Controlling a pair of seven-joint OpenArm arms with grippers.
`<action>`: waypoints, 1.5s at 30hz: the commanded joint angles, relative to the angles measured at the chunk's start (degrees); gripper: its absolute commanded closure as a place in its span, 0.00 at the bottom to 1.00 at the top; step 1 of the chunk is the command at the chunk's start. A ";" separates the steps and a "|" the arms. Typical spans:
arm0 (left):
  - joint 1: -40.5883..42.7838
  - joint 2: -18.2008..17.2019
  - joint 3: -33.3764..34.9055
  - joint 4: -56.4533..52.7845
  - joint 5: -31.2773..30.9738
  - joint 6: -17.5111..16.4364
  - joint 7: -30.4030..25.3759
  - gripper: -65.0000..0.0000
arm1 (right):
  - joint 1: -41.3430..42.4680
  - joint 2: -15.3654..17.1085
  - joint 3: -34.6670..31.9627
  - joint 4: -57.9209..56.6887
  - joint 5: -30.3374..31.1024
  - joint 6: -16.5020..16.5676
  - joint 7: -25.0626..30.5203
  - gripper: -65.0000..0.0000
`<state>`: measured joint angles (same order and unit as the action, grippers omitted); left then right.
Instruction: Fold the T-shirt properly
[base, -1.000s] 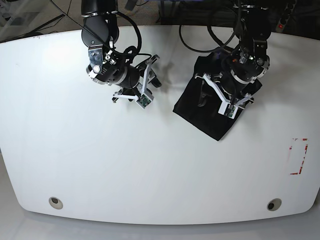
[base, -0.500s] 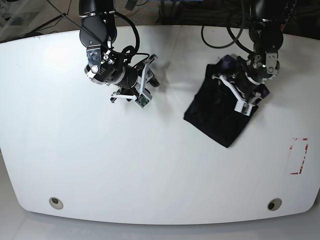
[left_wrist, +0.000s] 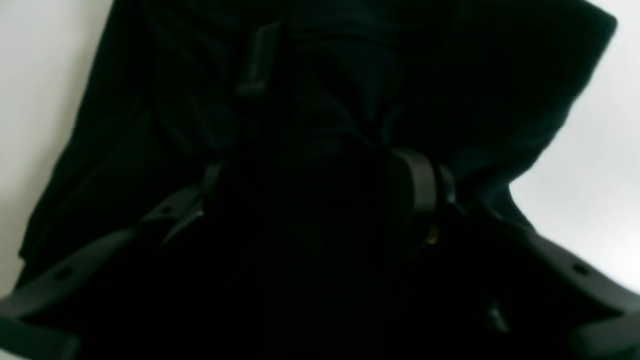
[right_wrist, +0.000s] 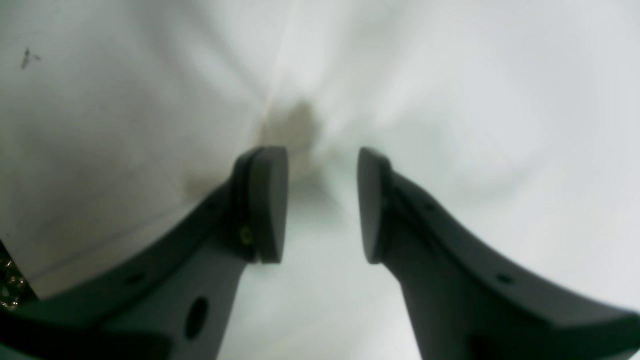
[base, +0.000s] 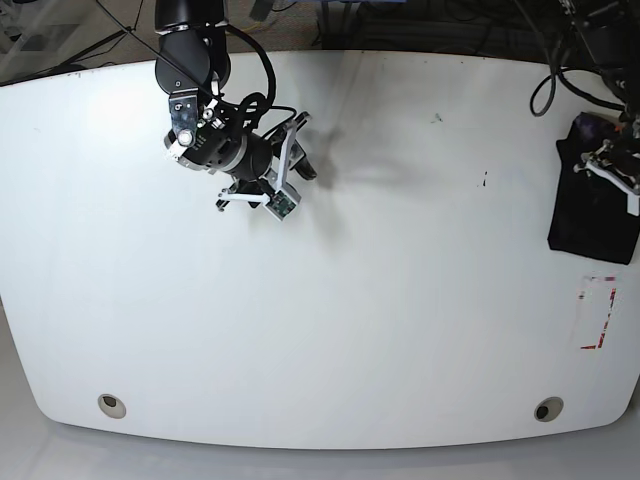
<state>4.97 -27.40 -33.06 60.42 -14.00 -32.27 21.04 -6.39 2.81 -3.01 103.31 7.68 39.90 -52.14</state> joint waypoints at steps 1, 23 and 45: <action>0.08 -3.94 -1.62 -2.09 2.00 -1.27 -0.95 0.44 | 0.81 -0.04 -0.03 1.26 0.54 0.10 1.19 0.67; -2.12 1.77 -1.45 24.54 2.09 -2.67 -3.24 0.44 | 3.10 4.27 9.12 -2.08 -10.98 0.10 31.52 0.67; 23.20 25.42 14.20 35.18 17.91 6.82 -30.66 0.44 | -17.74 9.10 20.28 -14.30 -5.18 -12.69 68.01 0.67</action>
<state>26.55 -3.05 -19.03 92.05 4.89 -25.58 -7.33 -23.03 11.20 16.86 87.02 0.64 27.14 13.58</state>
